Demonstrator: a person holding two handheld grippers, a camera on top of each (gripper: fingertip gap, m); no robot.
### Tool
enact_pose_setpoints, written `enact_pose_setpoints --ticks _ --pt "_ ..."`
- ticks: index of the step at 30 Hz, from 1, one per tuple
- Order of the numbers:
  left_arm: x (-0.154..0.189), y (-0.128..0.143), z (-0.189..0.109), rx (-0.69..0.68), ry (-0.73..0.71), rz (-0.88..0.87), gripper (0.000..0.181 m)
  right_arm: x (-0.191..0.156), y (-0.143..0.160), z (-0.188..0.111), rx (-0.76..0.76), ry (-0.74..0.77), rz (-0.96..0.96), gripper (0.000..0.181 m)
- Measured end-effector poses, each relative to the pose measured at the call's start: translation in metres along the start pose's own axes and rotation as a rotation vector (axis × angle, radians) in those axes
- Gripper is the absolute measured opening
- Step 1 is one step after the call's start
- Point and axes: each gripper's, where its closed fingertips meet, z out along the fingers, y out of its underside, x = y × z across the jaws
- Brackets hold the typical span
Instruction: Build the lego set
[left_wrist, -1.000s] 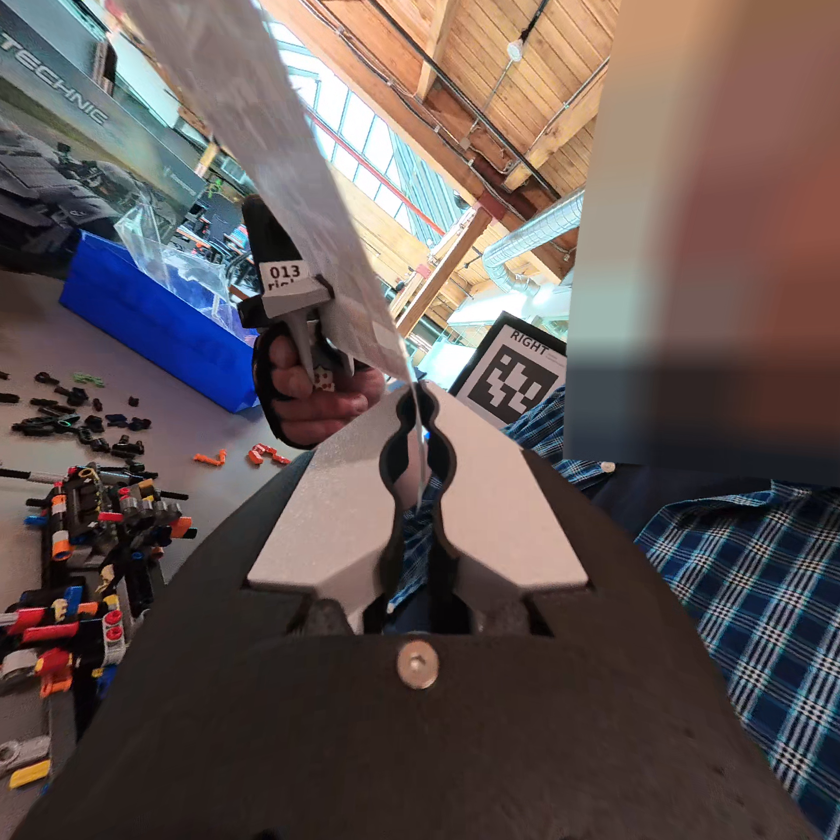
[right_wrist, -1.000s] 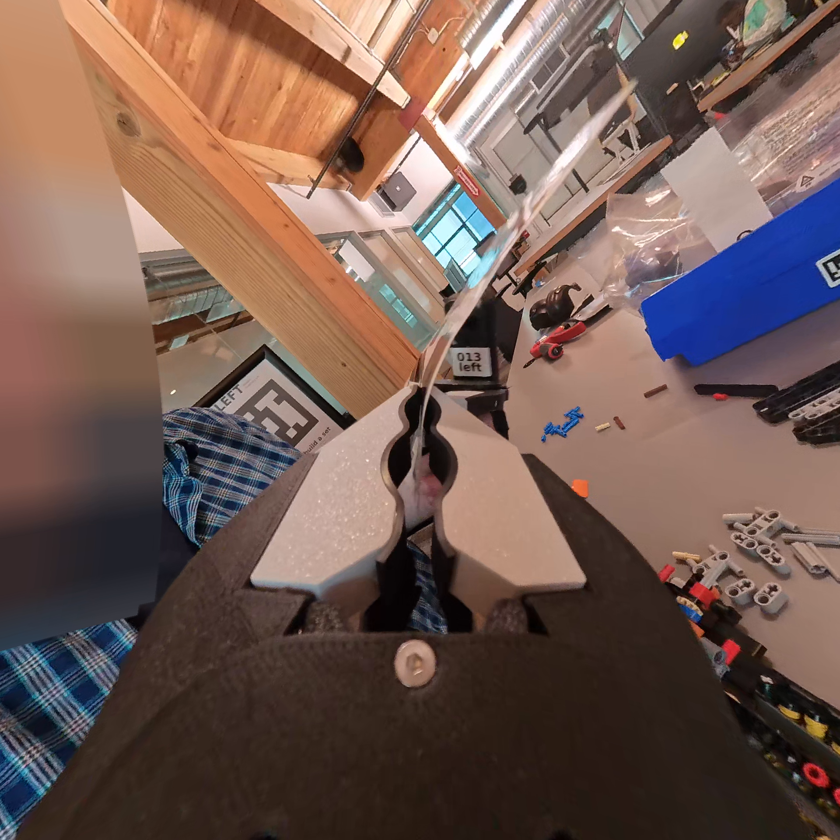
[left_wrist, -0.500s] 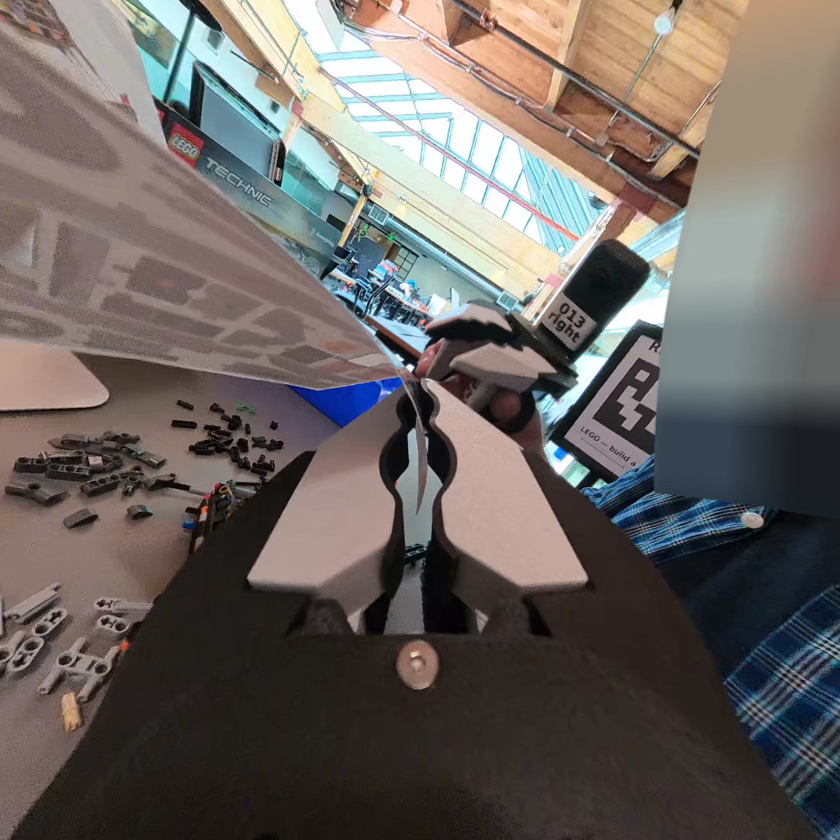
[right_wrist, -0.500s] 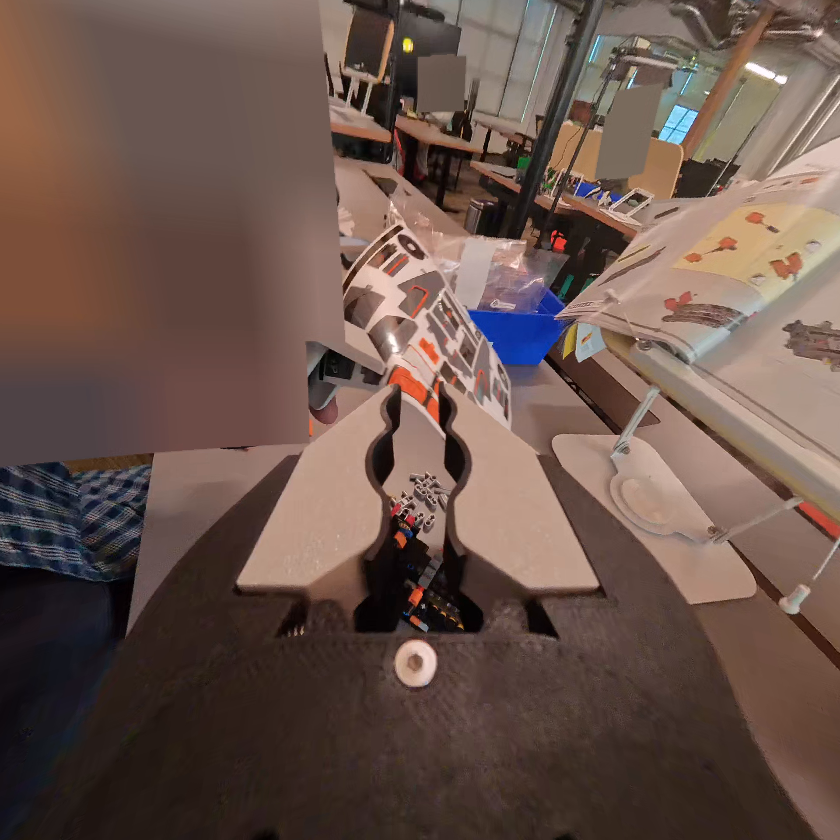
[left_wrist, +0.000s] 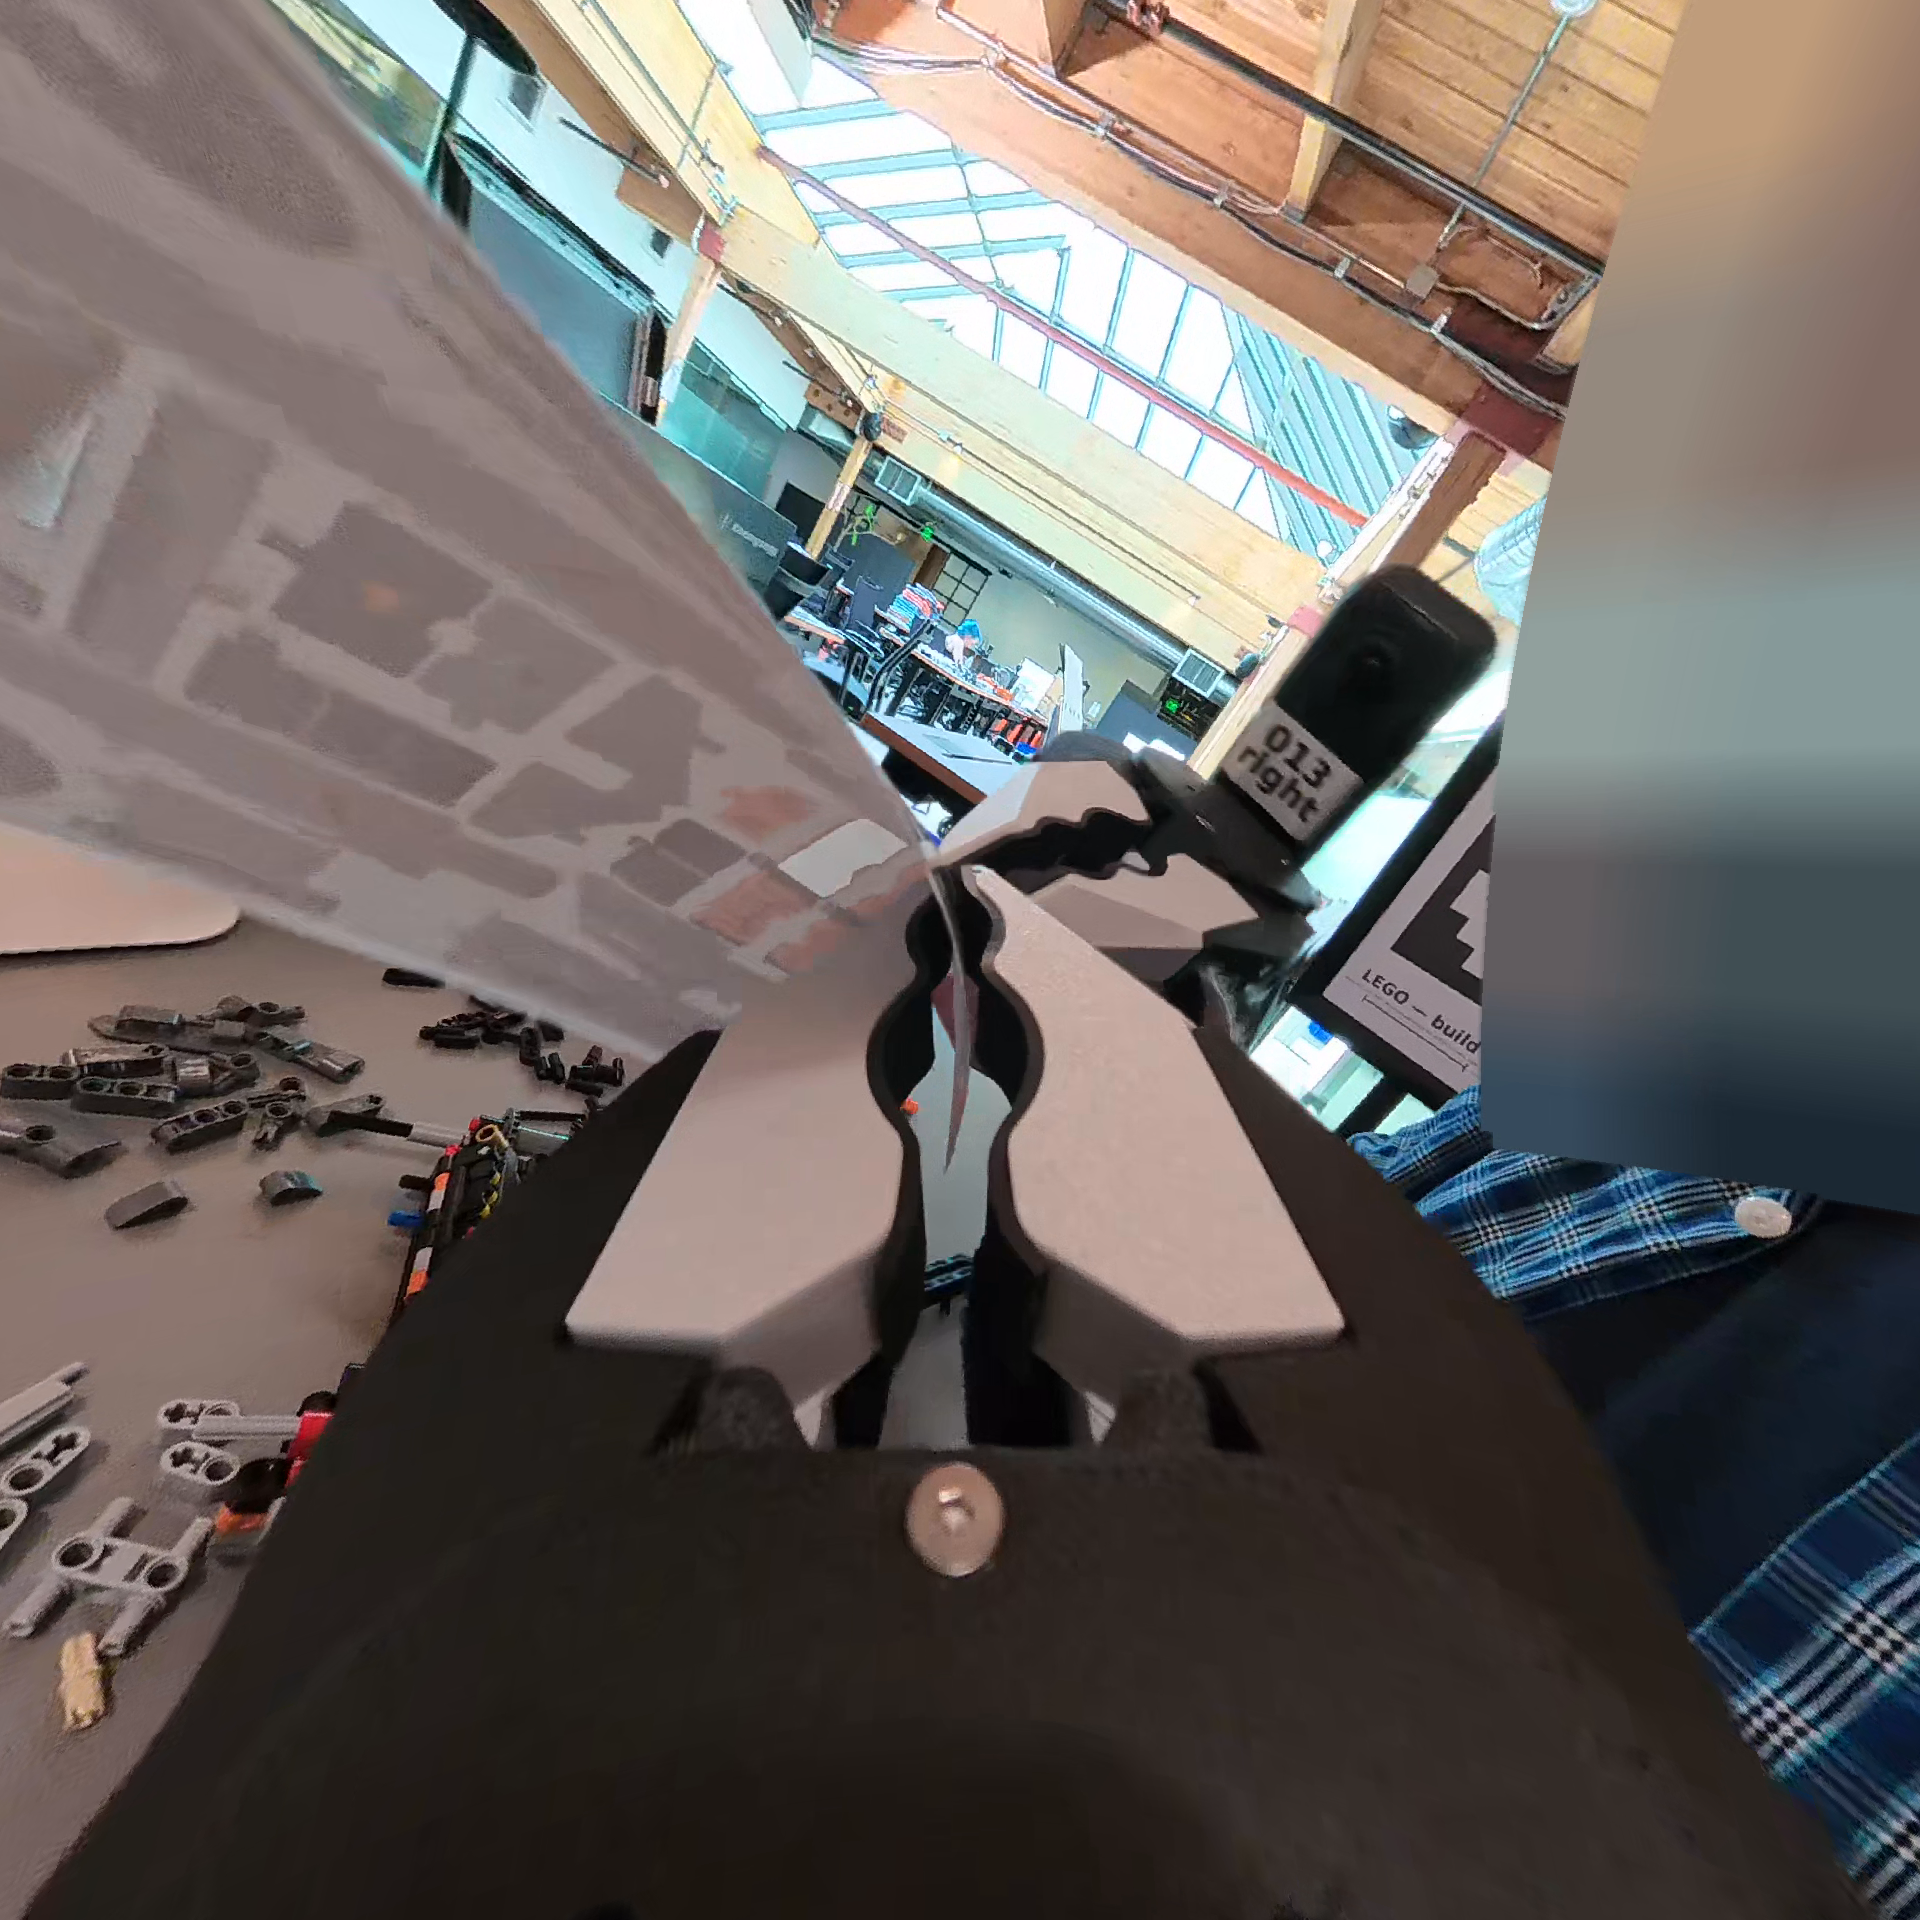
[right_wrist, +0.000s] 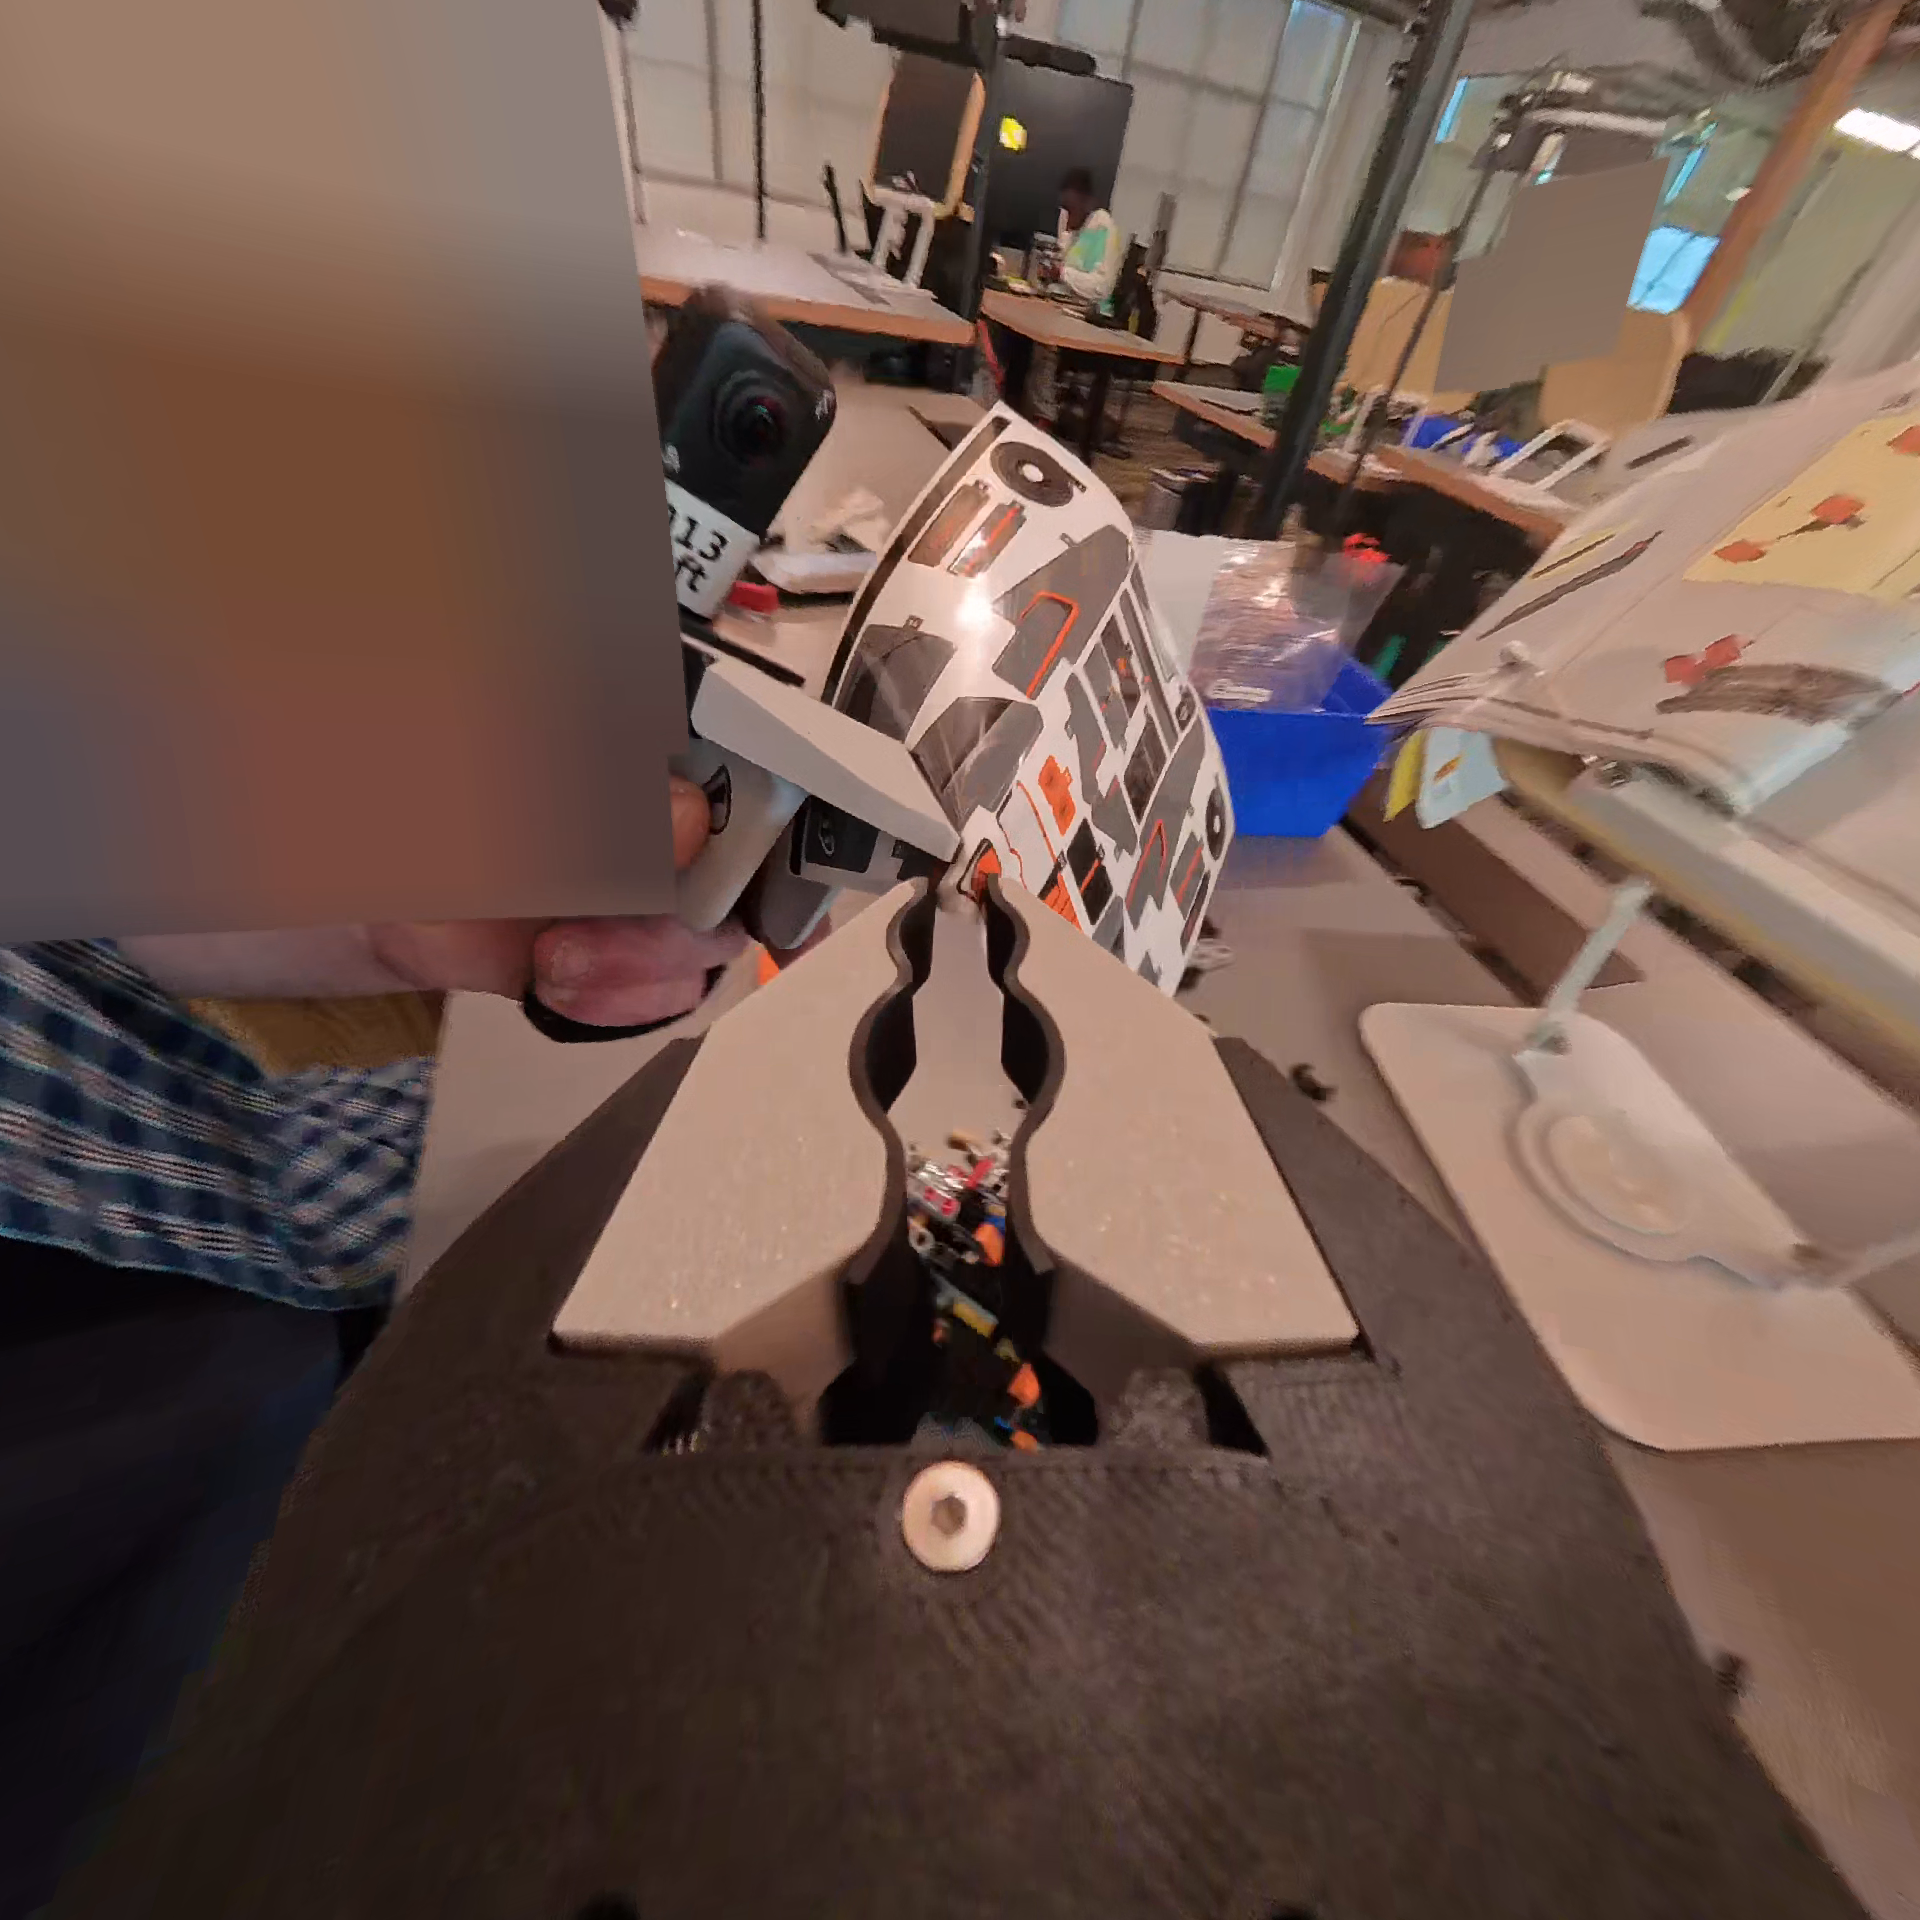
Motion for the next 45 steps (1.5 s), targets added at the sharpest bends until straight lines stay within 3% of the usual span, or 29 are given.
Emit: enact_pose_setpoints --ticks 5,22,35,45 --pt "0.007 0.005 0.002 -0.03 0.047 0.03 0.0 -0.003 -0.002 -0.007 0.08 -0.161 0.193 0.006" --pt "0.015 0.008 0.005 -0.087 0.103 0.094 0.0 -0.008 -0.008 -0.016 0.235 -0.436 0.538 0.004" --pt "0.02 0.011 0.005 -0.122 0.138 0.126 0.0 -0.003 -0.012 -0.023 0.332 -0.521 0.681 0.0" --pt "0.014 0.013 0.002 -0.13 0.119 0.112 0.0 0.012 -0.009 -0.023 0.349 -0.413 0.651 0.0"
